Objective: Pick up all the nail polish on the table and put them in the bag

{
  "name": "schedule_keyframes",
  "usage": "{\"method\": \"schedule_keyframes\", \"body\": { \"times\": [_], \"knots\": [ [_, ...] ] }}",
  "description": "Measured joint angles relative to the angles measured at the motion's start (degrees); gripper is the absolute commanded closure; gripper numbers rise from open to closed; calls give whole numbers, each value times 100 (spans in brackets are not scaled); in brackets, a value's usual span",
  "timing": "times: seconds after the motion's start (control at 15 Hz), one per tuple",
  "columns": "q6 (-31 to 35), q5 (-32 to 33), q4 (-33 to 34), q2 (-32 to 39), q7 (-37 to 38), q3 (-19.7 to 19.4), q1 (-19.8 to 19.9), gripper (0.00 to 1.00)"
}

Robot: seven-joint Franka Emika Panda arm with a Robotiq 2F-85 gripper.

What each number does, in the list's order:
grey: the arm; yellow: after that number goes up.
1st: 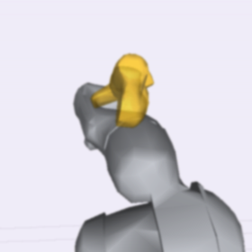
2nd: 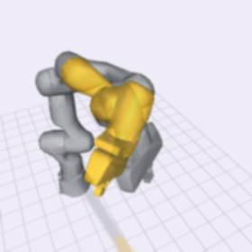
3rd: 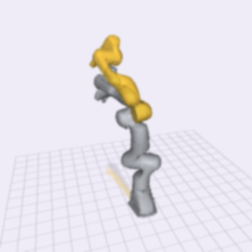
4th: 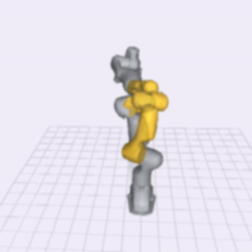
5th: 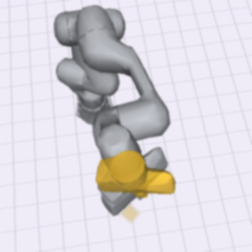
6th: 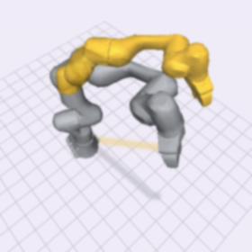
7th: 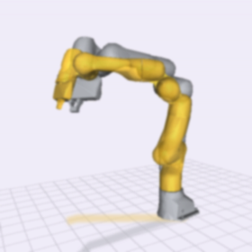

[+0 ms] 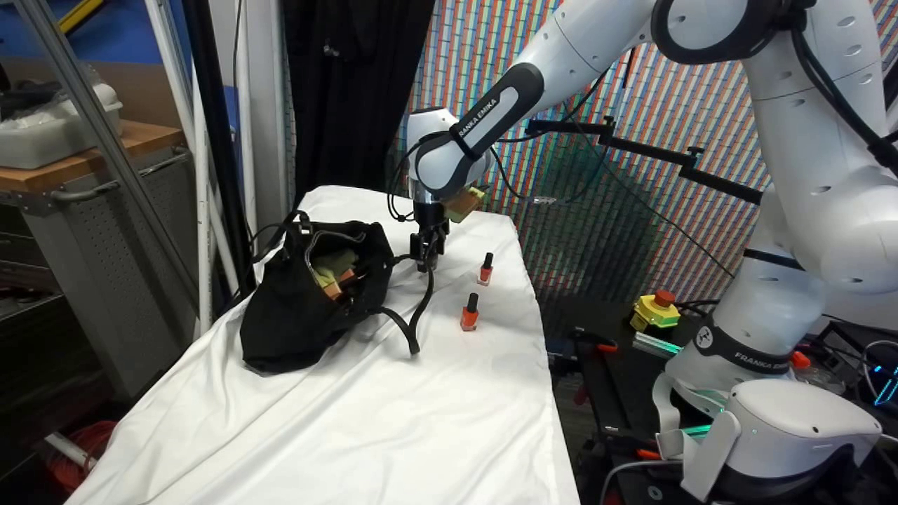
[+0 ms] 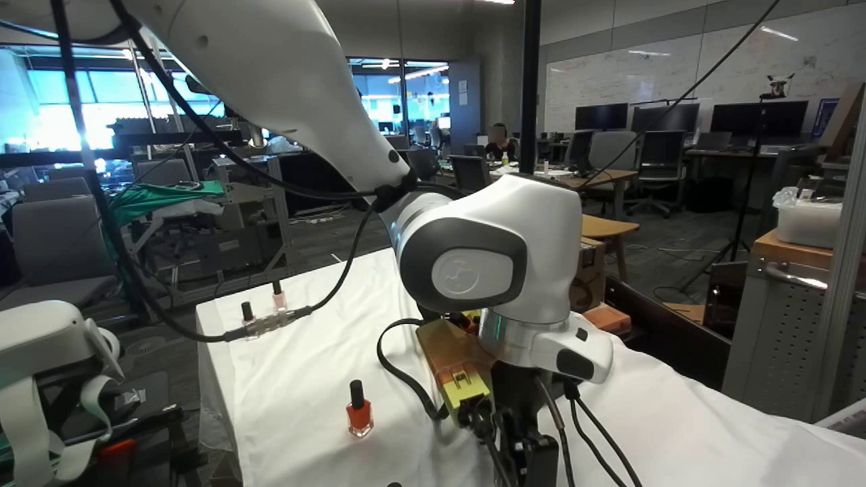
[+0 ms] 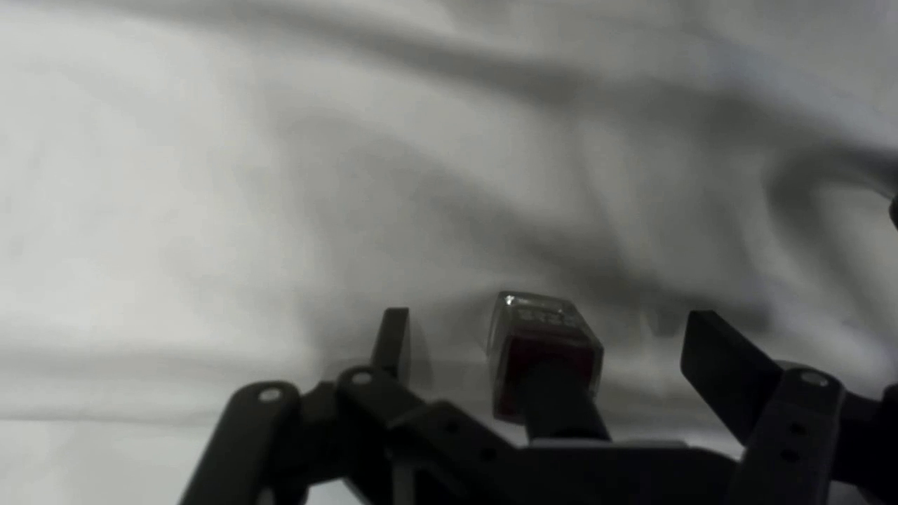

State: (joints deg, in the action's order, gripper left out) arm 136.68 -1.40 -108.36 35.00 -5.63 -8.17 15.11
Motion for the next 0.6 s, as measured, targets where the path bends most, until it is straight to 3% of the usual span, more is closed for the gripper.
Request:
{"method": "schedule_keyframes", "body": {
  "times": [0.4, 0.6],
  "knots": [
    [16, 0, -1, -1, -313, 39, 48, 0],
    [20, 0, -1, 0, -452, 43, 55, 29]
  ]
}}
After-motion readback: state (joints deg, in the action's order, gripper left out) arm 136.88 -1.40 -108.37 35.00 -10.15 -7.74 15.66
